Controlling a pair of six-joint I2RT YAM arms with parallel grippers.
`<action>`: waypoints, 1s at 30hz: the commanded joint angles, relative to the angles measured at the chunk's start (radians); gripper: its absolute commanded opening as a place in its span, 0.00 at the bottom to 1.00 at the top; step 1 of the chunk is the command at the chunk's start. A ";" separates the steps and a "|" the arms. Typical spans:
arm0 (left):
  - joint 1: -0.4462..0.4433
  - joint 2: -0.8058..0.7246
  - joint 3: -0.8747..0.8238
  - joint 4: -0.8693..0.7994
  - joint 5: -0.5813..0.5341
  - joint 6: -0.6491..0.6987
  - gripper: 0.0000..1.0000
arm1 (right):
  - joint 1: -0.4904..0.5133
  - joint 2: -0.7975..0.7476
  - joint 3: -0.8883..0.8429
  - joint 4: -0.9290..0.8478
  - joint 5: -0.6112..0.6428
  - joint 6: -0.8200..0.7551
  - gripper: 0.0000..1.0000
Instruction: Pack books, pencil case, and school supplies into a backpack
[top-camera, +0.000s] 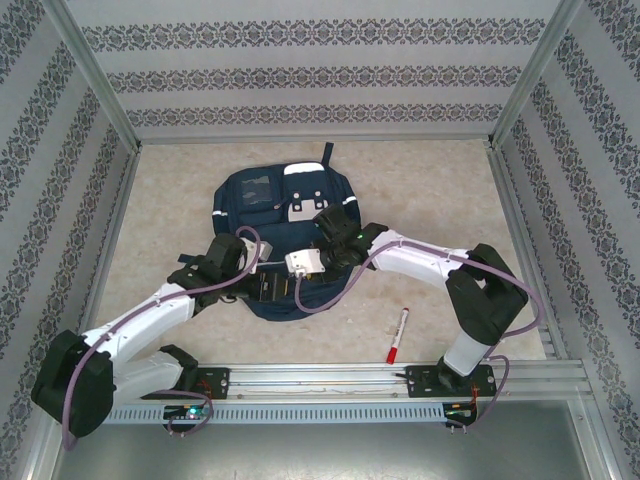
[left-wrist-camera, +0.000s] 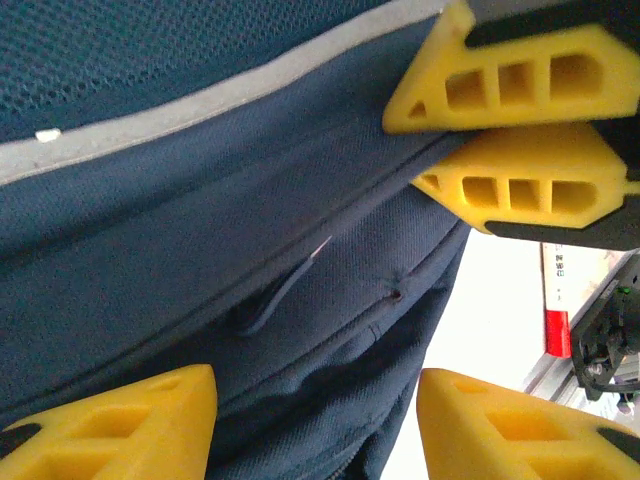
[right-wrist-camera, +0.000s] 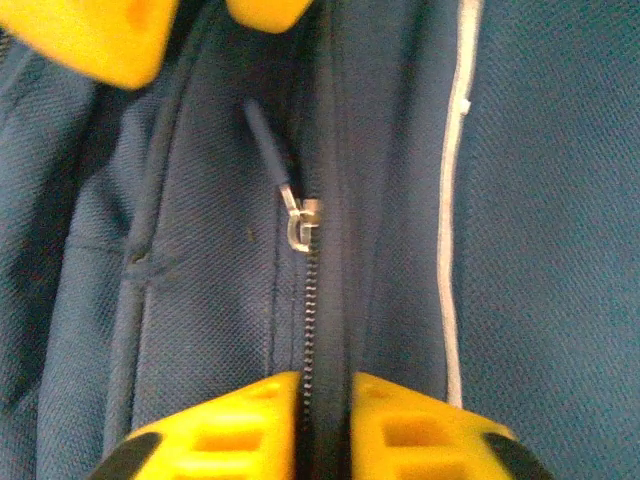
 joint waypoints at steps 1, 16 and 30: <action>-0.008 0.025 -0.012 0.084 -0.020 -0.002 0.55 | 0.006 0.002 0.010 0.043 0.048 0.033 0.01; -0.008 0.060 0.033 0.111 -0.049 0.115 0.53 | -0.058 -0.091 -0.031 0.130 -0.234 0.128 0.00; -0.017 0.076 0.033 0.302 0.015 0.190 0.35 | -0.062 -0.099 -0.028 0.164 -0.352 0.157 0.00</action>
